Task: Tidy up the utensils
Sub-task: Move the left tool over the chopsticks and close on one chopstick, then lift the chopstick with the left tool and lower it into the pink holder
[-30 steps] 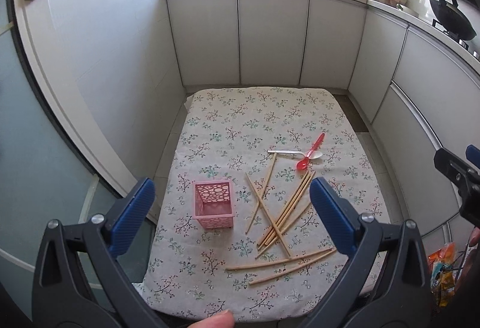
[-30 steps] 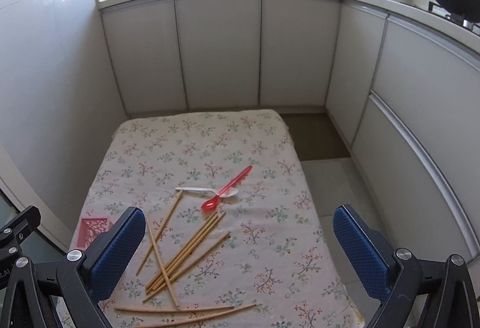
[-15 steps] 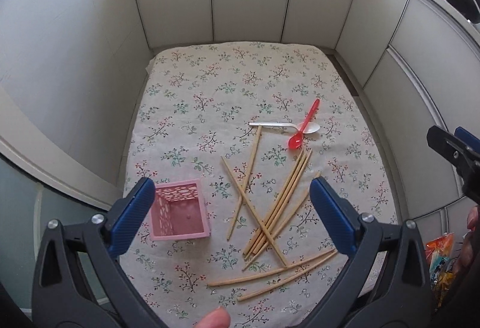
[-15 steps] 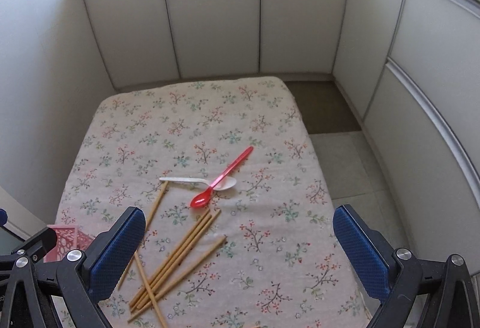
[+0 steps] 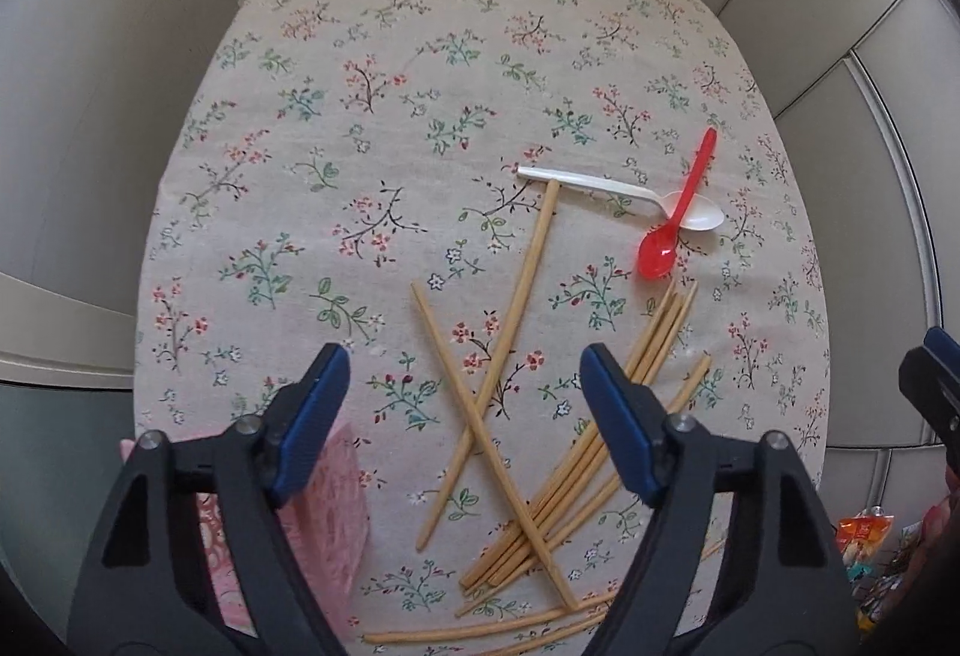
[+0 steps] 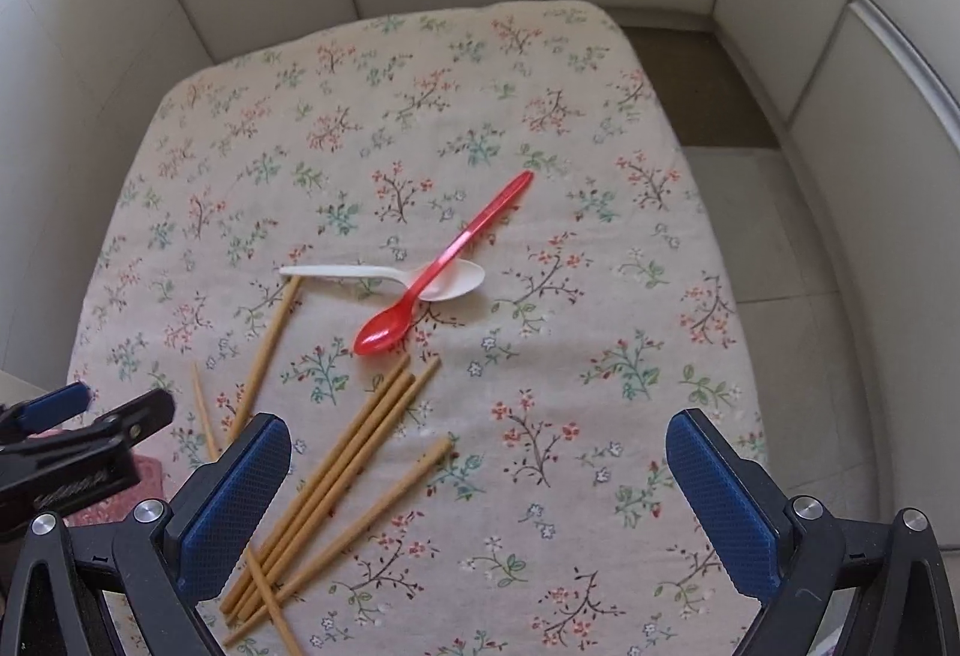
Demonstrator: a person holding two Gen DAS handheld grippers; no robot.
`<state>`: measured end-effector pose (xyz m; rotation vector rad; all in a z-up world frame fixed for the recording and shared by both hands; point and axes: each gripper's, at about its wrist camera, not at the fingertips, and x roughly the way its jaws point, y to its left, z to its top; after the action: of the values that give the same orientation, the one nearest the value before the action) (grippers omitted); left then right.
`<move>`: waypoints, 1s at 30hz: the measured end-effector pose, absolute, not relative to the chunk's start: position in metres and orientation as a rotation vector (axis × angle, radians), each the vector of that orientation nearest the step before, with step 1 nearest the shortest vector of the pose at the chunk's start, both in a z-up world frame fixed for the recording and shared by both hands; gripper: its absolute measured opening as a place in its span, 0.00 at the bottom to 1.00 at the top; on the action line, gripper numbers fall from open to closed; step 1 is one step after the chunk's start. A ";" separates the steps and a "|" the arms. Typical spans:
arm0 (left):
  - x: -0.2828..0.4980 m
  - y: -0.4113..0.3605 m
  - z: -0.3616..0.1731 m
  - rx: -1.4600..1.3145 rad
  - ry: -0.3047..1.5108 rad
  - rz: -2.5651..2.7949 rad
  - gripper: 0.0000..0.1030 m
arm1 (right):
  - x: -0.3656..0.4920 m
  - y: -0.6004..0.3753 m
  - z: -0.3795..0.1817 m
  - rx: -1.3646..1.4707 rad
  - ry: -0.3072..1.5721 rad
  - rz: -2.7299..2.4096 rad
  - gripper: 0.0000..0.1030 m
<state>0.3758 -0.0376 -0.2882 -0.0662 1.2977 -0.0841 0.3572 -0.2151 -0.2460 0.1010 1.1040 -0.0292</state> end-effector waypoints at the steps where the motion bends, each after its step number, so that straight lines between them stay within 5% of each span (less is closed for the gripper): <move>1: 0.379 -0.038 -0.295 -0.068 1.306 -0.068 0.68 | 0.360 -0.215 -0.249 0.102 1.105 -0.024 1.00; 16: 0.403 -0.050 -0.347 0.027 1.371 0.071 0.30 | 0.378 -0.222 -0.291 0.231 1.180 0.031 0.87; 18: 0.404 -0.050 -0.346 0.006 1.383 0.054 0.12 | 0.378 -0.221 -0.293 0.241 1.179 0.045 0.85; 25: 0.411 -0.038 -0.343 -0.072 1.372 0.003 0.05 | 0.380 -0.212 -0.300 0.278 1.182 0.103 0.77; 30: 0.402 -0.035 -0.308 -0.134 1.292 -0.079 0.05 | 0.387 -0.208 -0.306 0.323 1.205 0.104 0.61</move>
<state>0.4023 -0.0349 -0.3080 -0.1342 1.2921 -0.0788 0.3868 -0.2081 -0.3064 0.3226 1.2054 0.1043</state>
